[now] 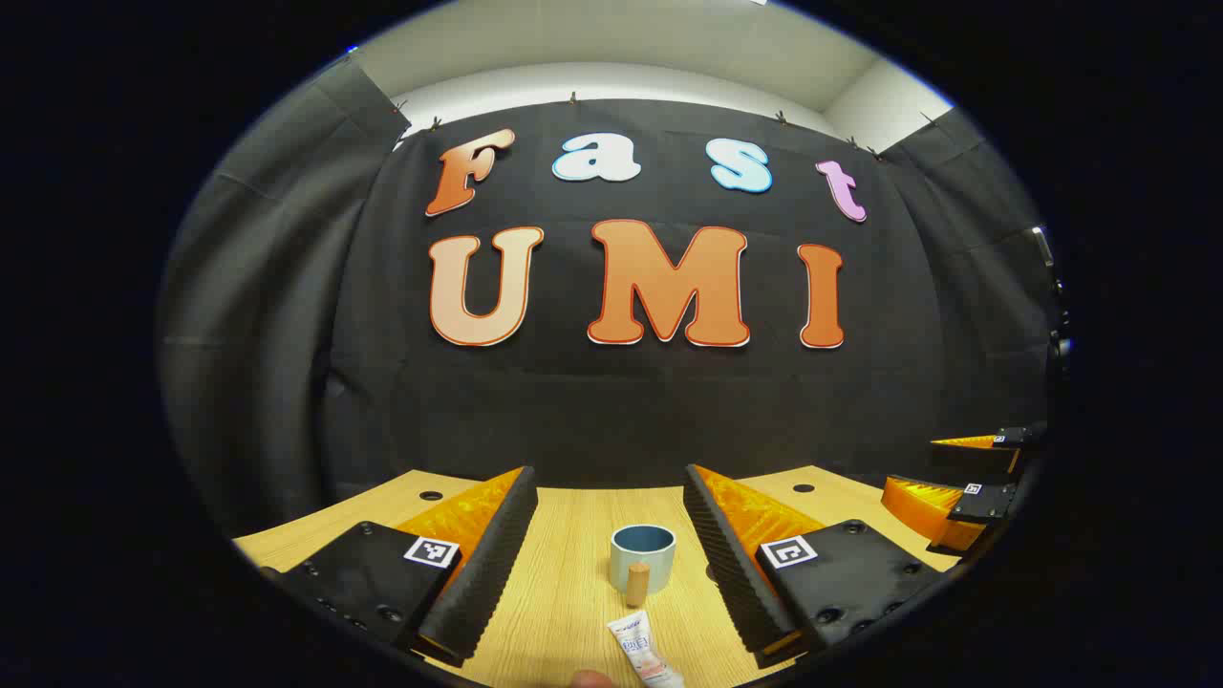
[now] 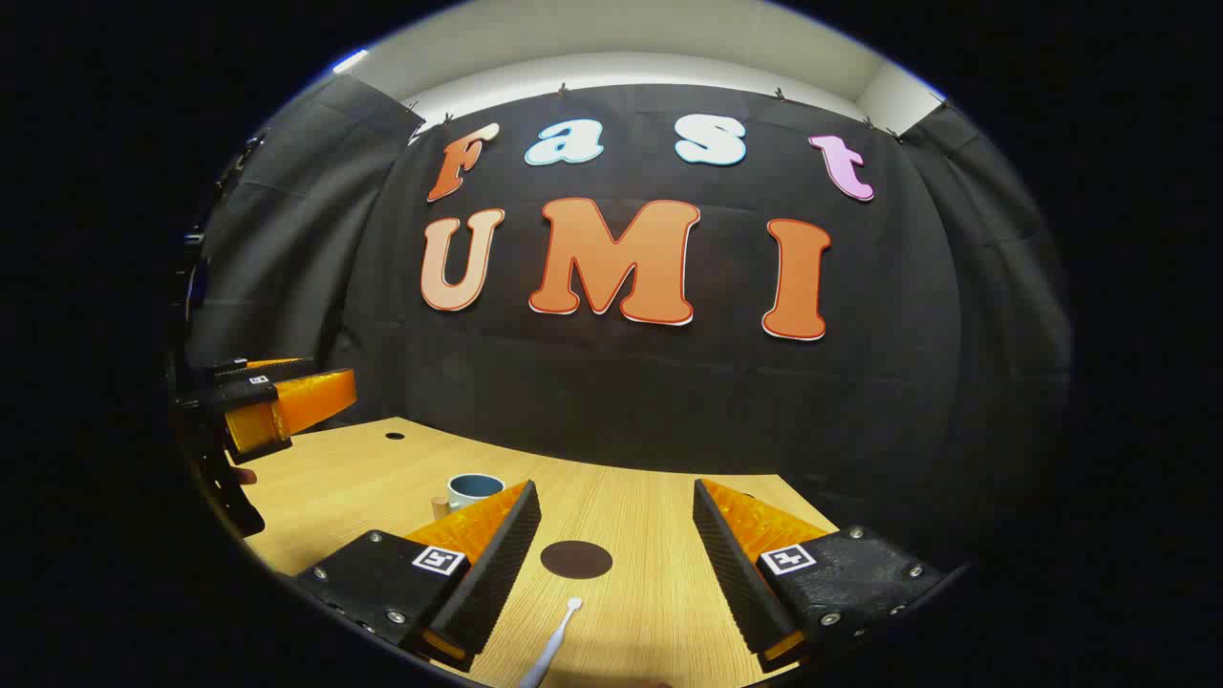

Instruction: Put the toothbrush and toothpaste on the desktop into the cup, then pick up the cup and place it on the coaster on the desktop.

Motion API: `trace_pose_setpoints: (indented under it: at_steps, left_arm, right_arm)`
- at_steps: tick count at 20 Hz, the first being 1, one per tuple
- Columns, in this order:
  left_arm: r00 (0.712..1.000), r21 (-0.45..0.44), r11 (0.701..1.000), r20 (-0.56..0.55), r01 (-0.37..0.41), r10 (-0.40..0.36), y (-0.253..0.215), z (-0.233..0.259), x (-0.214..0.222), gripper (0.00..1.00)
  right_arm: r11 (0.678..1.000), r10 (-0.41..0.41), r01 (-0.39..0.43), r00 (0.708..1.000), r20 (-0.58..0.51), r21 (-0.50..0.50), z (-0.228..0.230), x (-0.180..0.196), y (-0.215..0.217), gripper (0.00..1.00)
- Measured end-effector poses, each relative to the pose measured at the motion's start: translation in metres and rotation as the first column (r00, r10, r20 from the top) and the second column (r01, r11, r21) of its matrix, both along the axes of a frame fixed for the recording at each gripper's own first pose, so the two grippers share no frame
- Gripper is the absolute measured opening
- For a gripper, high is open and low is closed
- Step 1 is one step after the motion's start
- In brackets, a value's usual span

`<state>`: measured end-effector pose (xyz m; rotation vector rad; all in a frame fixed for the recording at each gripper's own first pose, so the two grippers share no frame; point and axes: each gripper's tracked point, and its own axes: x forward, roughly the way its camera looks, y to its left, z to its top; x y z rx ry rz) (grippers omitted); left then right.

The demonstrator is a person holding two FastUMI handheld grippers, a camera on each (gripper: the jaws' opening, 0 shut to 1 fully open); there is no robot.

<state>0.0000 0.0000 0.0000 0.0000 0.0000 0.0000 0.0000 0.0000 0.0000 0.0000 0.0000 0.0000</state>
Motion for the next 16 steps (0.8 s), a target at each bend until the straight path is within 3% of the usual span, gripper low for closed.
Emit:
trace_pose_setpoints:
  at_steps: [10,16]
  left_arm:
    - [1.000,0.010,1.000,-0.017,0.005,-0.005,-0.009,-0.002,0.004,1.00]
    - [0.997,0.000,1.000,-0.081,0.016,-0.016,-0.015,-0.018,0.012,0.99]
  right_arm:
    - [0.999,0.011,-0.010,0.999,-0.036,0.032,-0.005,0.001,-0.001,0.97]
    - [0.999,0.040,-0.038,0.996,-0.075,0.037,-0.013,0.003,0.002,0.96]
